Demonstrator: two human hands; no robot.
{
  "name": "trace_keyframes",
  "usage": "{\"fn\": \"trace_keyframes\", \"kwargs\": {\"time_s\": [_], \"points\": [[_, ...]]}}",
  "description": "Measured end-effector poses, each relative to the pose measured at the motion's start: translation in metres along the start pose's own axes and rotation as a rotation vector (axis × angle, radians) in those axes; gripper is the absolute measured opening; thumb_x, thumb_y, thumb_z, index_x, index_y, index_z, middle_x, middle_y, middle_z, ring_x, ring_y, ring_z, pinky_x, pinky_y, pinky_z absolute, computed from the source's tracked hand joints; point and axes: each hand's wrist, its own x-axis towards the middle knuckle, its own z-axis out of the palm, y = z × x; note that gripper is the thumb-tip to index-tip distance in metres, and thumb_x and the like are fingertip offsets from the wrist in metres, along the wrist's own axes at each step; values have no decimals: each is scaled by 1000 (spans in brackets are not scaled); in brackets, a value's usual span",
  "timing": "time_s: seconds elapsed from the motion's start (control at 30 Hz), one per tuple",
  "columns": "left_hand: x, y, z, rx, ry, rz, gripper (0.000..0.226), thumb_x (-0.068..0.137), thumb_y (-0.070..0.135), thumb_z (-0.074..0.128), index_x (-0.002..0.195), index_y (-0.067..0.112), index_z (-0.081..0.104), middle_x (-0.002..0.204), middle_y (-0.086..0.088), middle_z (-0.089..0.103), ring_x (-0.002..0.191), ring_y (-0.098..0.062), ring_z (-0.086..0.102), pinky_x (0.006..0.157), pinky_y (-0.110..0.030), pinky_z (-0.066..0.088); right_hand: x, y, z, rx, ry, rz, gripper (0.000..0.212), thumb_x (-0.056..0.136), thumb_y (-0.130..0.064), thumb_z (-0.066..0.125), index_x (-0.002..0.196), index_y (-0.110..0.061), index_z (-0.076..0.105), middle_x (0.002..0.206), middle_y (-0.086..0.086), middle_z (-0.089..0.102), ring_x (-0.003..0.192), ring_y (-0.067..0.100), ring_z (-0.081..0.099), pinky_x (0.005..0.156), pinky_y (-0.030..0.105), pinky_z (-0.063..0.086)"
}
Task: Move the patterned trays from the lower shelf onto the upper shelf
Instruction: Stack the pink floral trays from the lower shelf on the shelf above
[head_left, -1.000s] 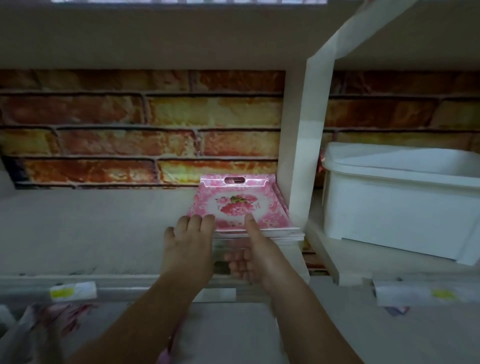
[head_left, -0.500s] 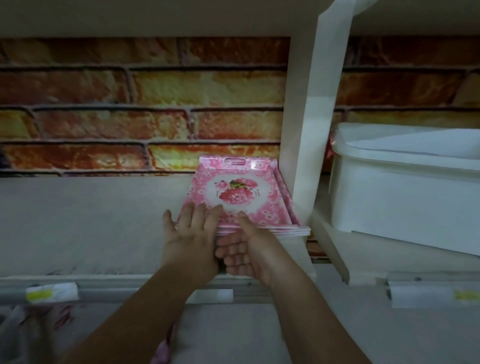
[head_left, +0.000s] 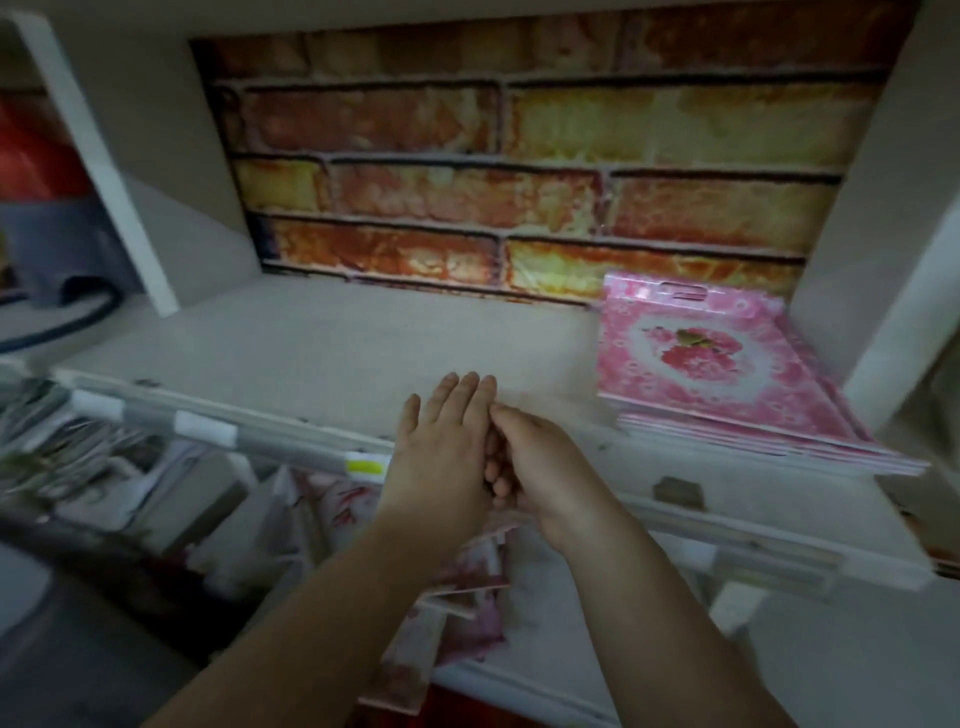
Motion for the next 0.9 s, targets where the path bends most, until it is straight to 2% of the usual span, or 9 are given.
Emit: {"fn": "trace_keyframes", "kwargs": {"time_s": [0.17, 0.33, 0.4, 0.47, 0.57, 0.63, 0.8, 0.83, 0.9], "points": [[-37, -81, -3, 19, -6, -64, 84, 80, 35, 53, 151, 18, 13, 160, -6, 16, 148, -24, 8, 119, -48, 12, 14, 18, 85, 2, -58, 56, 45, 94, -42, 45, 57, -19, 55, 46, 0, 53, 37, 12, 45, 41, 20, 40], [-69, -131, 0, -6, 18, -104, 76, 71, 39, 58, 140, 15, 33, 144, -6, 39, 138, -25, 30, 113, -45, 26, 22, 36, 142, -25, -97, 94, 45, 91, -45, 47, 54, -21, 56, 47, 1, 53, 38, 12, 45, 43, 21, 39], [-78, -145, 2, -28, 43, -100, 71, 70, 41, 60, 134, 17, 39, 133, -3, 46, 129, -23, 38, 106, -42, 30, 22, 41, 156, -67, -95, 76, 42, 91, -44, 46, 59, -20, 58, 49, 1, 55, 39, 13, 47, 44, 23, 41], [-82, -153, 3, -51, 53, -83, 66, 74, 41, 57, 134, 18, 39, 132, -2, 47, 128, -23, 39, 104, -42, 32, 21, 40, 163, -155, -51, -7, 40, 93, -40, 45, 61, -19, 59, 51, 1, 59, 40, 13, 51, 45, 23, 44], [-77, -151, 2, -53, 54, -50, 64, 80, 27, 44, 142, 16, 31, 143, -4, 40, 138, -25, 30, 111, -48, 27, 21, 25, 154, -300, 91, -145, 33, 95, -34, 49, 69, -19, 63, 62, 2, 67, 44, 10, 59, 45, 23, 46], [-71, -139, 0, -73, 40, -29, 67, 79, 22, 43, 143, 17, 27, 146, -5, 37, 141, -25, 26, 114, -51, 23, 19, 14, 137, -317, 161, -167, 28, 95, -32, 50, 78, -16, 66, 67, 0, 69, 49, 9, 62, 49, 24, 48], [-43, -87, -10, -141, 19, 79, 73, 75, 33, 22, 146, 16, 25, 150, -5, 34, 143, -26, 23, 115, -52, 18, 4, 1, 83, -267, 282, -138, 26, 93, -35, 53, 83, -16, 67, 69, -2, 71, 57, 13, 66, 57, 30, 53], [-35, -74, -11, -149, 10, 98, 71, 78, 34, 26, 147, 16, 23, 151, -5, 32, 143, -25, 21, 116, -51, 17, 1, -1, 71, -254, 317, -136, 24, 92, -35, 53, 86, -17, 68, 75, -2, 73, 63, 13, 69, 59, 32, 56], [-20, -50, -10, -178, -5, 120, 74, 83, 33, 47, 150, 17, 18, 155, -2, 27, 145, -23, 18, 117, -49, 15, -2, -4, 48, -196, 358, -138, 21, 91, -33, 54, 91, -18, 69, 91, 2, 74, 80, 18, 72, 71, 40, 61]]}}
